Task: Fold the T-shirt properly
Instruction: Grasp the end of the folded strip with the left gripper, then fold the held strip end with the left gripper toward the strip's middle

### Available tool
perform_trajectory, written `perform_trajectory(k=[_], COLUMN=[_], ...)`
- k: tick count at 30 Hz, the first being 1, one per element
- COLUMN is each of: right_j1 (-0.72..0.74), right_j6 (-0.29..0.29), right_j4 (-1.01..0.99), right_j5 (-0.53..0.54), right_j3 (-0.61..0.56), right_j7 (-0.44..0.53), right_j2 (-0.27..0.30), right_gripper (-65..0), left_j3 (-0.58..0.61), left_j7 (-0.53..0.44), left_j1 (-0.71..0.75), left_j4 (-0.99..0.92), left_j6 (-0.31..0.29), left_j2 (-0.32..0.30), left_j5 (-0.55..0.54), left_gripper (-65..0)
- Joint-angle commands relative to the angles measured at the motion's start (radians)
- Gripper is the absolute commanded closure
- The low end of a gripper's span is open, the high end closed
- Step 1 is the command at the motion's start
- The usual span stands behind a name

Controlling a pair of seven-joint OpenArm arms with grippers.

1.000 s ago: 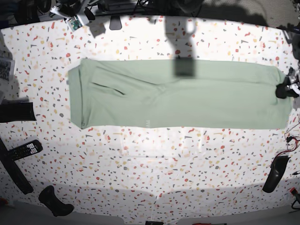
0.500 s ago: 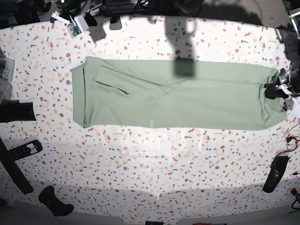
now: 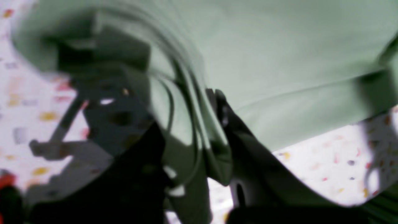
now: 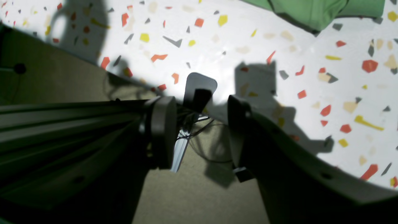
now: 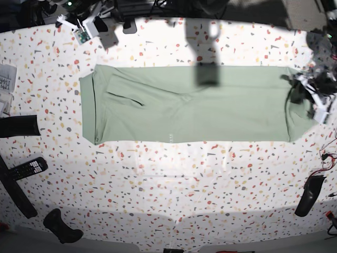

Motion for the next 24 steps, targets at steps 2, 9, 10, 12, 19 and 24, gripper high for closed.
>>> perform_trajectory(k=[2, 9, 10, 12, 19, 24], right_j1=[-0.008, -0.006, -0.003, 0.006, 0.02, 0.023], right_j6=[0.007, 0.007, 0.007, 0.007, 0.008, 0.008], right_j4=[0.02, 0.02, 0.02, 0.02, 0.02, 0.02], right_j5=[0.011, 0.011, 0.011, 0.012, 0.046, 0.056], right_j3=[0.003, 0.003, 0.003, 0.003, 0.003, 0.003], right_j7=[0.019, 0.018, 0.018, 0.018, 0.017, 0.017], right_j2=[0.003, 0.003, 0.003, 0.003, 0.003, 0.003], right_gripper=[-26.1, -26.1, -26.1, -26.1, -26.1, -26.1], left_j3=[-0.005, -0.005, -0.005, -0.005, -0.005, -0.005], left_j7=[-0.023, -0.007, 0.009, 0.025, 0.029, 0.029], left_j1=[-0.007, -0.009, -0.009, -0.009, -0.013, -0.023], left_j4=[0.043, 0.048, 0.048, 0.048, 0.048, 0.048], left_j6=[0.0, 0.0, 0.002, 0.016, 0.015, 0.015], left_j2=[0.023, 0.137, 0.153, 0.193, 0.302, 0.346], left_j5=[-0.019, -0.021, -0.03, -0.058, -0.047, -0.047], left_gripper=[0.0, 0.0, 0.0, 0.0, 0.0, 0.0])
